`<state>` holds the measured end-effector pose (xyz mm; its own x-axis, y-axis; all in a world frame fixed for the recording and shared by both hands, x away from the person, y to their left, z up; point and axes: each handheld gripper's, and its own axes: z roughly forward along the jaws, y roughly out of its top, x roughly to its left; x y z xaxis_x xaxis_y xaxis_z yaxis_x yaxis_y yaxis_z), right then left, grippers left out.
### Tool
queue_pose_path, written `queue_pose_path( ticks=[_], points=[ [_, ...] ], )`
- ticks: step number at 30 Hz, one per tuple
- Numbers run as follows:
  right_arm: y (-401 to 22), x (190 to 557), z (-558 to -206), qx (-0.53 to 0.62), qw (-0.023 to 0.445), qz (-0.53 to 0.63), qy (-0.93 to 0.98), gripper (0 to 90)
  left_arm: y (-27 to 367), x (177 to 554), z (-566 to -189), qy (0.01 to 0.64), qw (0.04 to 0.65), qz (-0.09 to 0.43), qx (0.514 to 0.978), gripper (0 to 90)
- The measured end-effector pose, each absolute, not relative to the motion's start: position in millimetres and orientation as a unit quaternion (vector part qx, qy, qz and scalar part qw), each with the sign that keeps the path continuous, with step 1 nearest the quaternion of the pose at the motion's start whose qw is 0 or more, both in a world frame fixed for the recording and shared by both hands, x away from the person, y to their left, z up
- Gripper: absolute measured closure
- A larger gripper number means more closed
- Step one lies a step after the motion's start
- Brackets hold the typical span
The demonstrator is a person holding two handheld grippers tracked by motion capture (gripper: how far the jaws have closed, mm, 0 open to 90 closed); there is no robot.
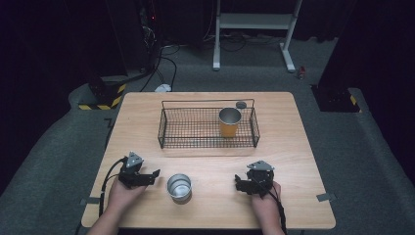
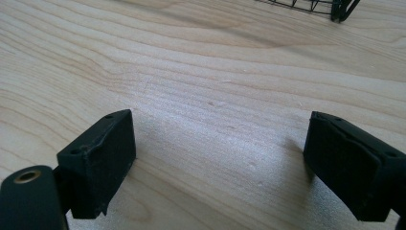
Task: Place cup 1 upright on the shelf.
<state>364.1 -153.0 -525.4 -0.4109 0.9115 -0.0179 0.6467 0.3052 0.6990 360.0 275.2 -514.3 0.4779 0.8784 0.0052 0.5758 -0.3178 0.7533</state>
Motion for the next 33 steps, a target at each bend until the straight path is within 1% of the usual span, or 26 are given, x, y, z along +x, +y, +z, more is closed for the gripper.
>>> queue_pose_path(
  ticks=[15, 33],
  points=[
    [-153, 364, -525, 0.500, 0.212, 0.313, 0.780, 10.5, 268, 346, -487, 0.438, 0.399, 0.219, 0.775, 15.2],
    [-153, 364, -525, 0.499, 0.211, 0.313, 0.780, 10.6, 245, 325, -455, 0.388, 0.447, 0.215, 0.777, 14.9]
  ],
)
